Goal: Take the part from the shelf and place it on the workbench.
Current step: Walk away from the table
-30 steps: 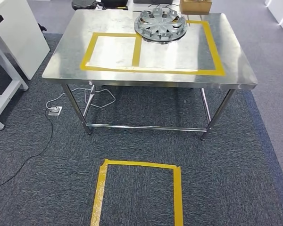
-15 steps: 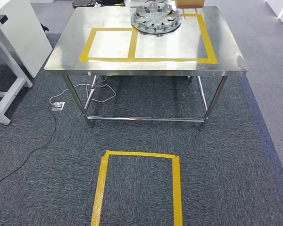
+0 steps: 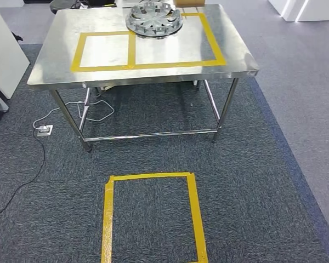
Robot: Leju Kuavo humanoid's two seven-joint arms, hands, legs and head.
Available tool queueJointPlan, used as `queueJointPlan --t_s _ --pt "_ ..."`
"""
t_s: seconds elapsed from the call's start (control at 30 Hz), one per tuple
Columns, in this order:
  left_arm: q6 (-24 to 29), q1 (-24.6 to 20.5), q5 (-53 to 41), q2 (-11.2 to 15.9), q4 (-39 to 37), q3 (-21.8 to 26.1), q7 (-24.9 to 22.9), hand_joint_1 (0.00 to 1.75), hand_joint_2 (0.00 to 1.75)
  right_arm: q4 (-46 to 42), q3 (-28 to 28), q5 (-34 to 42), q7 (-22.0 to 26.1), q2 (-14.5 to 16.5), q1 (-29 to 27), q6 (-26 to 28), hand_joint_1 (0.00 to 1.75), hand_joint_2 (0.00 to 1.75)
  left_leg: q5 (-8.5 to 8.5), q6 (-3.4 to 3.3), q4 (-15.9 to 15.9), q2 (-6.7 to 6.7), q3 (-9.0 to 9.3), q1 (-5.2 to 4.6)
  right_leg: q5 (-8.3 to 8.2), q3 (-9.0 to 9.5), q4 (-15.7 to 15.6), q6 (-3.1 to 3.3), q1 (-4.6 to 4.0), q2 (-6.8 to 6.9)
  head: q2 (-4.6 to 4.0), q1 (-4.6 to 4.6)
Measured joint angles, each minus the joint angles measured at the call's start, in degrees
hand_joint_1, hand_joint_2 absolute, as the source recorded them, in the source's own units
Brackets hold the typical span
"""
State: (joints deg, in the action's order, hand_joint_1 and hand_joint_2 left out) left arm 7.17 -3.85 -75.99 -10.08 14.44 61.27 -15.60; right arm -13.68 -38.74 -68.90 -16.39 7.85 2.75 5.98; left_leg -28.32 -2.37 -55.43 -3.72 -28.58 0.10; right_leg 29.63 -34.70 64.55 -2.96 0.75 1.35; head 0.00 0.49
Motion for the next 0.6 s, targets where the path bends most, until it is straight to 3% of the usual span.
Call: queueJointPlan --t_s 0.07,0.1,0.17,0.2,0.27,0.33,0.37,0.4,0.43,0.5,0.57,0.6 --pt "0.03 -0.08 -0.08 0.01 -0.09 0.0 0.1 0.0 0.0 0.0 -0.04 -0.07 -0.04 0.03 0.25 0.17 0.0 0.0 -0.21 0.36 -0.44 -1.05 -0.11 -0.32 -1.64 3.79 -6.69 0.71 -0.5 2.22 0.0 0.09" --pt "0.03 -0.11 -0.08 0.01 -0.12 0.0 0.11 0.0 0.0 0.0 -0.05 -0.08 -0.04 0.07 0.34 0.21 0.0 0.0 -0.25 0.58 -0.61 -1.58 -0.19 -0.46 -1.66 4.43 -7.98 1.06 -0.71 2.75 0.0 0.13" --pt "0.04 -0.21 -0.08 0.02 -0.16 0.0 0.13 0.0 0.0 0.0 -0.15 -0.08 -0.05 0.13 0.27 0.27 0.0 0.0 -0.25 1.02 -0.77 -2.6 -0.23 -0.55 -1.84 4.12 -8.08 1.73 -0.8 1.86 0.0 0.15" --pt "0.04 -0.3 -0.09 0.03 -0.17 0.0 0.13 0.0 0.0 0.0 -0.24 -0.08 -0.08 0.14 0.14 0.29 0.0 0.0 -0.57 1.36 -1.02 -2.35 -0.26 -0.47 -2.05 3.99 -8.17 2.07 -0.7 1.31 0.0 0.14" --pt "0.09 -0.33 -0.14 0.06 -0.17 0.0 0.13 0.0 0.0 0.0 -0.42 -0.07 -0.15 0.17 0.14 0.31 0.0 0.0 -3.1 2.08 -4.16 0.03 -1.45 -0.23 -2.57 3.7 -8.41 2.85 -0.43 0.25 0.0 -0.05" --pt "0.18 -0.19 -0.02 0.09 -0.18 0.01 0.21 0.0 0.0 0.0 -0.52 0.01 -0.17 0.3 0.25 0.32 0.0 0.0 -7.4 2.45 -11.84 2.63 -4.6 -0.01 -2.99 3.24 -8.38 3.28 -0.36 -0.97 0.0 -0.25" --pt "0.27 -0.11 0.3 0.09 -0.18 0.04 0.34 0.0 0.0 0.0 -0.62 0.14 -0.15 0.37 0.28 0.3 0.0 0.0 -8.92 2.5 -15.61 3.08 -6.17 0.05 -3.16 2.98 -8.31 3.32 -0.38 -1.69 0.0 -0.27" --pt "0.4 -0.07 0.72 0.08 -0.2 0.14 0.46 0.0 0.0 0.0 -0.75 0.28 -0.1 0.43 0.23 0.22 0.0 0.0 -9.36 2.49 -17.8 3.25 -7.04 0.09 -3.3 2.77 -8.21 3.27 -0.39 -2.45 0.0 -0.27" --pt "0.56 -0.04 1.13 0.08 -0.23 0.26 0.58 0.0 0.0 0.0 -0.88 0.38 -0.03 0.45 0.19 0.1 0.0 0.0 -8.52 2.44 -17.57 3.36 -6.84 0.12 -3.41 2.6 -8.09 3.19 -0.39 -3.25 0.0 -0.27" --pt "1.36 -0.04 1.09 0.1 -0.27 0.49 0.93 0.0 0.0 0.0 -1.04 -0.24 0.15 0.45 0.11 -0.18 0.0 0.0 -4.41 2.15 -11.0 4.4 -3.64 0.24 -3.59 2.38 -7.78 2.93 -0.38 -4.85 0.0 -0.28" --pt "3.67 -0.02 -0.3 0.19 -0.28 0.5 2.15 0.0 0.0 0.0 -0.99 -2.04 0.35 0.45 0.18 -0.09 0.0 0.0 -1.75 1.79 -3.82 7.24 -0.44 0.45 -3.82 1.92 -7.36 2.49 -0.46 -6.28 0.0 -0.25" --pt "5.28 -0.01 -1.23 0.23 -0.28 0.44 3.16 0.0 0.0 0.0 -0.96 -2.92 0.43 0.46 0.24 0.1 0.0 0.0 -1.4 1.68 -2.09 8.22 0.17 0.48 -4.01 1.57 -7.22 2.15 -0.42 -6.94 0.0 -0.24"
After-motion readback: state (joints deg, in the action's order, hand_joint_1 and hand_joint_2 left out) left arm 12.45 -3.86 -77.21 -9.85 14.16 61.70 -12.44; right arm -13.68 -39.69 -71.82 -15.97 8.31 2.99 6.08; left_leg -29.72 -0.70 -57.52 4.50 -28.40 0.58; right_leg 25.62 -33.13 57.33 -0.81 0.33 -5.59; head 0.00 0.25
